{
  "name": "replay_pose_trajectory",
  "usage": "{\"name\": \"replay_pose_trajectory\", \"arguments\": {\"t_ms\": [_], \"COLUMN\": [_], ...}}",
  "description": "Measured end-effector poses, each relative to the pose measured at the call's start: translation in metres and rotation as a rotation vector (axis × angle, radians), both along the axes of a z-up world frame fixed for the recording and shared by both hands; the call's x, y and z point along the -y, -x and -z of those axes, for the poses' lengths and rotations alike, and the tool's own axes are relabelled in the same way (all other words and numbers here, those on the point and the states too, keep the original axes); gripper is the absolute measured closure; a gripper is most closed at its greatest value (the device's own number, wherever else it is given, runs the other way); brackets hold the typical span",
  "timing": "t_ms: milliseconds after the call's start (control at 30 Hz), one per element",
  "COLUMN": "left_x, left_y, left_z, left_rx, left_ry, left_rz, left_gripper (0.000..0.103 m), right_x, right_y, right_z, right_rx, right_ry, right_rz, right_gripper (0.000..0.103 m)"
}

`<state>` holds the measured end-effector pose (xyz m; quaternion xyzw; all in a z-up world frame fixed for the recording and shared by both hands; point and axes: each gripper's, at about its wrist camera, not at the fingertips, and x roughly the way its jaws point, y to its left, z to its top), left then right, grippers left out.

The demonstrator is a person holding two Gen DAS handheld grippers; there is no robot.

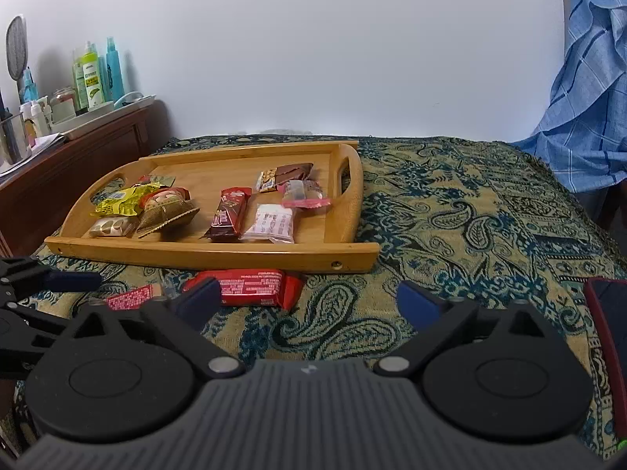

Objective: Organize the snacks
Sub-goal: 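Move both tools back over the red packets beside the tray, then grasp the red printed wafer packet with the left tool while the right tool grasps the red bar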

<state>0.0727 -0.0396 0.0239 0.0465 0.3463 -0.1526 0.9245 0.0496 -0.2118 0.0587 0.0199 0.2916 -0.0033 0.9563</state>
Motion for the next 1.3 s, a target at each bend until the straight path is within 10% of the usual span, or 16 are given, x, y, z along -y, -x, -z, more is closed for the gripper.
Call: {"name": "replay_pose_trajectory", "arguments": {"t_ms": [167,933,1100,1300], "left_x": [0.004,-0.039,-0.04,-0.04], "left_y": [0.002,-0.012,-0.014,-0.014], "left_z": [-0.002,-0.039,-0.036,-0.038], "left_rx": [0.013,0.104,0.099,0.105], "left_ry": [-0.005,0.057,0.029,0.032], "left_rz": [0.01,-0.21,-0.251,-0.276], "left_gripper": [0.067,0.069,0.069,0.069], "right_x": [-0.006,-0.056,-0.058,-0.055], "right_y": [-0.007,-0.035,-0.035,-0.027], "right_z": [0.002,0.033,0.034,0.031], "right_rx": [-0.004,-0.027,-0.032,-0.012], "right_ry": [0.033,0.05,0.078,0.067], "right_rz": [-0.03,-0.107,-0.079,-0.074], "right_gripper": [0.013,0.001,0.029,0.036]}}
